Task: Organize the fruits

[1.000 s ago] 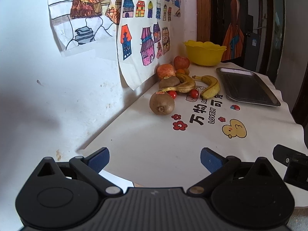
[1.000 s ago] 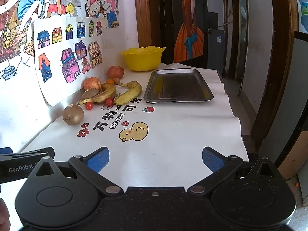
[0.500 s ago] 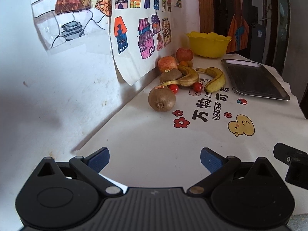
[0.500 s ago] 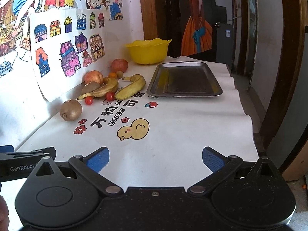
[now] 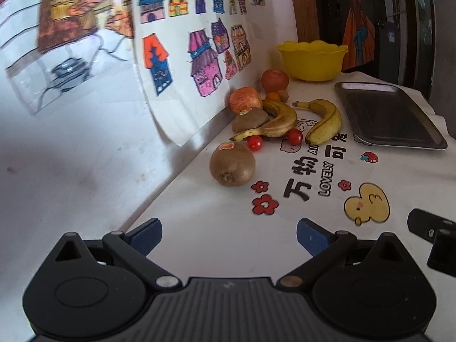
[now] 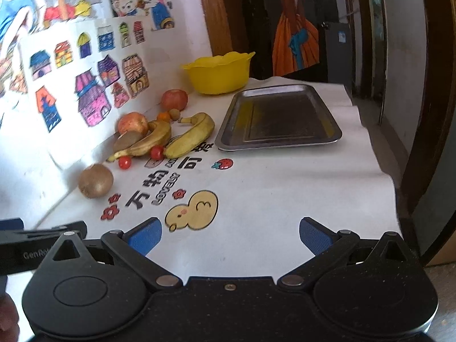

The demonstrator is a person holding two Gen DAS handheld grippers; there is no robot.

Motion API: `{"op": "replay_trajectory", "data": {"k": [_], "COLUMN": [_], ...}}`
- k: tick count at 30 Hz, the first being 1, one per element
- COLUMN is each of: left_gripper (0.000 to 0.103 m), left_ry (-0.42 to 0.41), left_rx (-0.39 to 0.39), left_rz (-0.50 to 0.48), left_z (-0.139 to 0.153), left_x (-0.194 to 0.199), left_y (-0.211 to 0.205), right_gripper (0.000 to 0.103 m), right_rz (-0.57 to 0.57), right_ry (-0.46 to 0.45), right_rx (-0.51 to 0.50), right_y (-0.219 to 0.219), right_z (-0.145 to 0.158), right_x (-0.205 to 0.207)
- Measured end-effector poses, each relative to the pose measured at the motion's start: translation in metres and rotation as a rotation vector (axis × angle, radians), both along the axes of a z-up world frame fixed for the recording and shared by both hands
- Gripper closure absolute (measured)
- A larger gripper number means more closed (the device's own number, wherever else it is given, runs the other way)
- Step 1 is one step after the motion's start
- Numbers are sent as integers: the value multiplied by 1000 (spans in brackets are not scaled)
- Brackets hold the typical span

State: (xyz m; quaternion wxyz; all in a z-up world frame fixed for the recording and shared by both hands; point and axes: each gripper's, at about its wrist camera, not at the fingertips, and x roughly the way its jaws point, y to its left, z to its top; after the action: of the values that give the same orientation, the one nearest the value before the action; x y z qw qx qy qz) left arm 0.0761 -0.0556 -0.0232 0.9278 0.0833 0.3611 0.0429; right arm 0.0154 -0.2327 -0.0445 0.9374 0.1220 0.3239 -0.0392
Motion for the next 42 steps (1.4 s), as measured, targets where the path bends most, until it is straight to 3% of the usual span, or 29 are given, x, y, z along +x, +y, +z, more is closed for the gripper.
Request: {"op": "replay_trajectory", "data": {"k": [5, 13, 24, 34, 42], "left_gripper": [1, 1, 1, 1, 1], "left_ry": [36, 34, 54, 22, 68], "left_rx": [-28, 4, -8, -41, -126], "left_rz": [25, 78, 92, -35, -72], "left_z": [3, 6, -16, -31, -37], "left_x": [28, 63, 97, 117, 136], "left_y": [-14, -20, -1, 16, 34], "right_gripper": [1, 1, 1, 1, 1], "right_rz": [16, 61, 143, 218, 223], "right_ry": [30, -3, 3, 29, 59], "right_rx": [28, 84, 97, 82, -44], "right_y": [-15, -46, -35, -6, 21], "right_z": [-1, 12, 12, 6, 7], "right_x": [22, 56, 102, 158, 210]}}
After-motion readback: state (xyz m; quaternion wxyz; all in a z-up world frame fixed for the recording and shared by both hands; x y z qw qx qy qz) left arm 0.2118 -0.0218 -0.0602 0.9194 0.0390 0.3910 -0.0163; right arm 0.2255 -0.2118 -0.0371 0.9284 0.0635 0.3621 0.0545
